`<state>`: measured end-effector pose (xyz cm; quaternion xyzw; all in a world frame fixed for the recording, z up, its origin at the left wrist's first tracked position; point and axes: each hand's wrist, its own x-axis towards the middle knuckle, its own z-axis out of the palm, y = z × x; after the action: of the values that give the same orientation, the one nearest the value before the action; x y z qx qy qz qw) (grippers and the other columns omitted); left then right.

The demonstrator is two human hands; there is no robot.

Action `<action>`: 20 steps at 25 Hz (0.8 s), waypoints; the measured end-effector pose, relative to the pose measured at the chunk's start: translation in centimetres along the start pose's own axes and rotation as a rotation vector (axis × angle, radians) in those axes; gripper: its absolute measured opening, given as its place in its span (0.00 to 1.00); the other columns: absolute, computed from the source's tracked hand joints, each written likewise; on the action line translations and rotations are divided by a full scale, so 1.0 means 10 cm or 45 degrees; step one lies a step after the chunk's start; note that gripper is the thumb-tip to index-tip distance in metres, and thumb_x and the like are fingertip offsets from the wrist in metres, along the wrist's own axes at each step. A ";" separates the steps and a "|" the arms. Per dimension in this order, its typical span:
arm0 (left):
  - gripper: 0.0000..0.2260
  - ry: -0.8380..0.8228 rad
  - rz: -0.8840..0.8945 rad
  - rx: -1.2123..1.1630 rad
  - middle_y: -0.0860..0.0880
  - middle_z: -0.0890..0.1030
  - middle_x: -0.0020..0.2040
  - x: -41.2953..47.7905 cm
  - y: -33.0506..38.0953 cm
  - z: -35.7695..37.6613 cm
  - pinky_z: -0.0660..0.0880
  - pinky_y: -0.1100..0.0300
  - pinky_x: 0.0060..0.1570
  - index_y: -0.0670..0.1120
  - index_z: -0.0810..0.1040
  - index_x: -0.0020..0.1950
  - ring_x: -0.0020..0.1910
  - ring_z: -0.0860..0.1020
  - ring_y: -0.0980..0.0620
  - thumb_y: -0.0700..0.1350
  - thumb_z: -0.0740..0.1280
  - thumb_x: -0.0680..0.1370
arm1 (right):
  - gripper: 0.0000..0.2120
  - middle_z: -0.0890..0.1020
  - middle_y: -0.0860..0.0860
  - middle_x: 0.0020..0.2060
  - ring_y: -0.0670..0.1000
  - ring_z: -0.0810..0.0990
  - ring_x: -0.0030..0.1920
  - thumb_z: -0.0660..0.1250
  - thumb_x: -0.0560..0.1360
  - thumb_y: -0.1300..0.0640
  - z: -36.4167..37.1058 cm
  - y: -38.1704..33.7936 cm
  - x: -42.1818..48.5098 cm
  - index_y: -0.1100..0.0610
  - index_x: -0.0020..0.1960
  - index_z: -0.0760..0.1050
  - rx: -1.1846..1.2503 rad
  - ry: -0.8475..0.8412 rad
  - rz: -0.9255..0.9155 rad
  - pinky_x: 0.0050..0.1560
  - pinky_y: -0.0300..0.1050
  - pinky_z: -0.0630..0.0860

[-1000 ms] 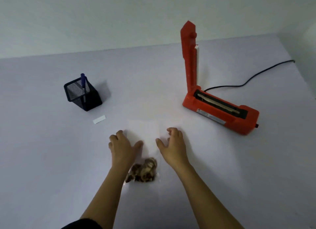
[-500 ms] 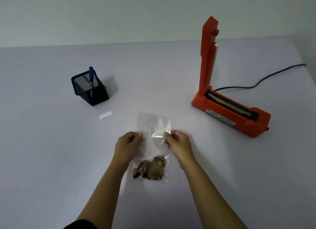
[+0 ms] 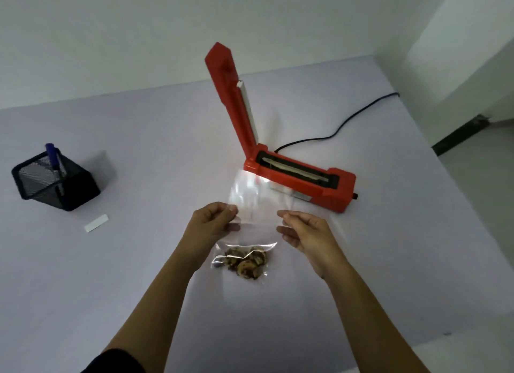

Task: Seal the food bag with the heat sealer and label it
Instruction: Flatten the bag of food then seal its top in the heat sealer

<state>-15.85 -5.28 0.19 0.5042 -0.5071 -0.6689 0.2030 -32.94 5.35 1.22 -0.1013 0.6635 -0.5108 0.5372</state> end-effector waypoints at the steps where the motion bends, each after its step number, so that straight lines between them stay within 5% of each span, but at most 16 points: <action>1: 0.08 -0.006 0.003 0.003 0.51 0.80 0.34 0.03 0.01 0.10 0.74 0.66 0.35 0.42 0.80 0.42 0.37 0.82 0.53 0.43 0.65 0.78 | 0.07 0.84 0.51 0.42 0.49 0.83 0.46 0.66 0.76 0.58 -0.09 -0.02 0.00 0.56 0.51 0.80 0.022 0.034 -0.019 0.48 0.39 0.79; 6: 0.08 0.010 0.042 -0.034 0.44 0.81 0.37 0.14 0.00 0.50 0.76 0.63 0.39 0.40 0.79 0.43 0.37 0.81 0.52 0.42 0.63 0.78 | 0.07 0.83 0.54 0.43 0.49 0.83 0.44 0.68 0.73 0.59 -0.45 -0.08 0.06 0.58 0.50 0.79 0.143 0.161 -0.049 0.41 0.36 0.80; 20: 0.12 0.231 0.062 0.058 0.47 0.81 0.35 0.31 0.01 0.74 0.78 0.56 0.40 0.40 0.79 0.43 0.35 0.81 0.51 0.47 0.65 0.78 | 0.09 0.83 0.53 0.44 0.50 0.83 0.45 0.70 0.73 0.58 -0.43 -0.07 0.24 0.58 0.52 0.78 0.338 0.356 -0.034 0.48 0.41 0.79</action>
<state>-23.69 -4.23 -1.37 0.5545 -0.5139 -0.6037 0.2528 -37.74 5.80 -0.11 0.0336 0.6571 -0.6100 0.4417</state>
